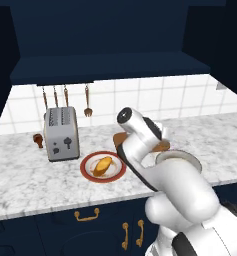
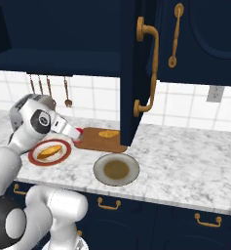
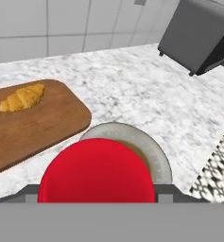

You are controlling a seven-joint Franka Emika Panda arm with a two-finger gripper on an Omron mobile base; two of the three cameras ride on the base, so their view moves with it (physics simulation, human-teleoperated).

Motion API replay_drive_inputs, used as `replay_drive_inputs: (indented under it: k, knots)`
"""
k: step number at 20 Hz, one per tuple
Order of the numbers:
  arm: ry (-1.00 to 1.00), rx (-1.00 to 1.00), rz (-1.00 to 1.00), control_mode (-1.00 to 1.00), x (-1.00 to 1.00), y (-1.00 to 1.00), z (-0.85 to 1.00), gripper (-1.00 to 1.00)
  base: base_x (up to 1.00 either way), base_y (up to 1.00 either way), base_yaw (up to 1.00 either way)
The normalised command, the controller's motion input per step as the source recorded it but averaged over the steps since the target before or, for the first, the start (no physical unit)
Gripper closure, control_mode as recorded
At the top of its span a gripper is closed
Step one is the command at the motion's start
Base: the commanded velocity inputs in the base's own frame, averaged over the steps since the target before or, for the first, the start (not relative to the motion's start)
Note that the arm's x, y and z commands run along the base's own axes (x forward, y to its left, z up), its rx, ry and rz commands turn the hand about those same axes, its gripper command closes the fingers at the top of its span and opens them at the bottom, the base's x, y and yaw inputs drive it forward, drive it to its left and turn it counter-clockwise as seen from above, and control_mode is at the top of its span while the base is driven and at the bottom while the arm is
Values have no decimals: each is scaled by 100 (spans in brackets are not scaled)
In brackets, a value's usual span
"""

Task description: From the different types of pastries on the counter, select a croissant and place it on the cutting board. Then retrieve a jar of jam from the cabinet and place it alongside the croissant on the cutting board.

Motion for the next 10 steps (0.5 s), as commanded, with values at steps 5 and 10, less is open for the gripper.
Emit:
replay_drive_inputs:
  k: [5, 10]
  knots:
    - [0, 0, -5, -100, 50, 0, -38, 100, 0, 0, 0]
    - [0, 0, -5, -100, 52, 0, -31, 100, 0, 0, 0]
